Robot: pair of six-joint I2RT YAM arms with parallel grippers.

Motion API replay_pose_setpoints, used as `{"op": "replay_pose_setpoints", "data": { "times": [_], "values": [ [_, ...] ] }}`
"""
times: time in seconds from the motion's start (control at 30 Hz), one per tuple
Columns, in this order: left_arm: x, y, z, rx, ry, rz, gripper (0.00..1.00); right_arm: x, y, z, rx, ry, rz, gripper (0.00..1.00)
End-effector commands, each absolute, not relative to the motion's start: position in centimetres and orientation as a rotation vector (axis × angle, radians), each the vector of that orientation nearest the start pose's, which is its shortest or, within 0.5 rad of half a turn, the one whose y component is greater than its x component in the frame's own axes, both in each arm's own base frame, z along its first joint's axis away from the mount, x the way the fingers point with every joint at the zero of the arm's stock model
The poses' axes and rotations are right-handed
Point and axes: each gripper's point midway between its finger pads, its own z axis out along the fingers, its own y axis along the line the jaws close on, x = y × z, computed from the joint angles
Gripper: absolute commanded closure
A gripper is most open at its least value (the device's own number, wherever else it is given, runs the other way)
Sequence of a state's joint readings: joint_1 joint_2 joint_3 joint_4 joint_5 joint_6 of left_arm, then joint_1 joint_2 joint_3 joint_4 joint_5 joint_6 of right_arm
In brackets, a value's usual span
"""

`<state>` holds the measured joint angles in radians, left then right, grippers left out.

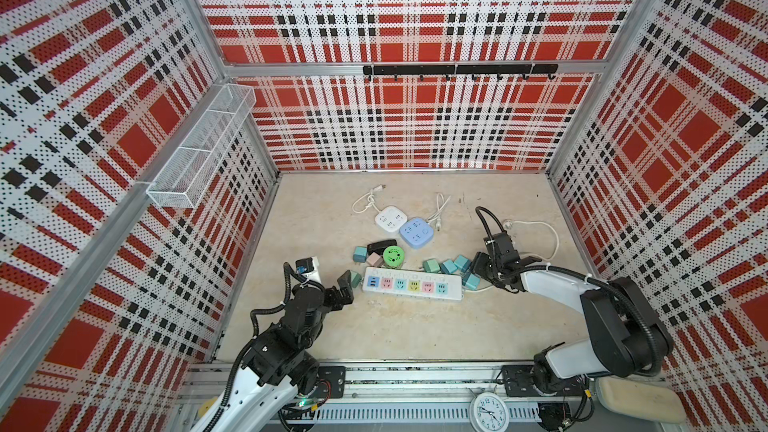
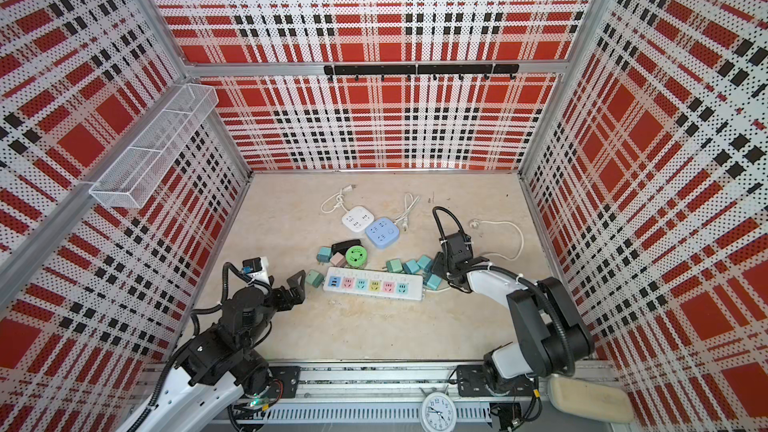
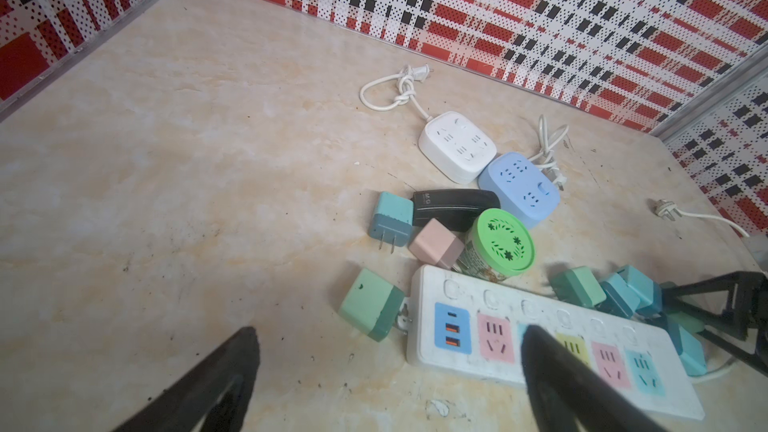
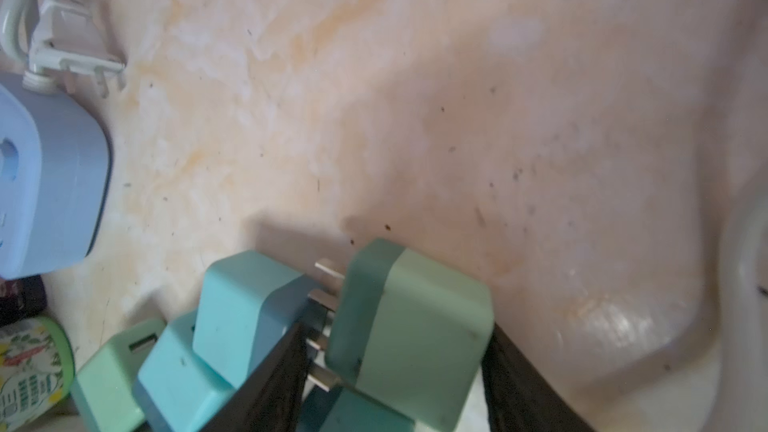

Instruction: Insert the plug

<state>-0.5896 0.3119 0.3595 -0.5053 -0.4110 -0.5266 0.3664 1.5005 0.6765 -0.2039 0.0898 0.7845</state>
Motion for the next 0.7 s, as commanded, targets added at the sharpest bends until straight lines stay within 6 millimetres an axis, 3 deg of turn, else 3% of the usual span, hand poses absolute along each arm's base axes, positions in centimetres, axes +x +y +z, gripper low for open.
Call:
{"op": "replay_pose_setpoints", "data": {
  "times": [0.0, 0.17, 0.23, 0.37, 0.67],
  "values": [
    [22.0, -6.1, 16.2, -0.216, 1.987, -0.296, 0.01, 34.3, 9.9, 3.0, 0.583, 2.515, 0.214, 0.34],
    [22.0, -6.1, 16.2, -0.217, 1.987, -0.294, 0.01, 34.8, 9.1, 2.1, 0.581, 2.546, 0.117, 0.36],
    [22.0, -6.1, 16.2, -0.217, 1.986, -0.295, 0.00, 34.5, 8.6, 2.3, 0.570, 2.550, 0.081, 0.32],
    [22.0, -6.1, 16.3, -0.215, 1.986, -0.298, 0.01, 32.9, 7.5, 2.7, 0.564, 2.559, 0.027, 0.24],
    [21.9, -6.2, 16.2, -0.214, 1.987, -0.301, 0.01, 29.3, 6.1, 3.5, 0.562, 2.551, 0.023, 0.18]
  ]
}}
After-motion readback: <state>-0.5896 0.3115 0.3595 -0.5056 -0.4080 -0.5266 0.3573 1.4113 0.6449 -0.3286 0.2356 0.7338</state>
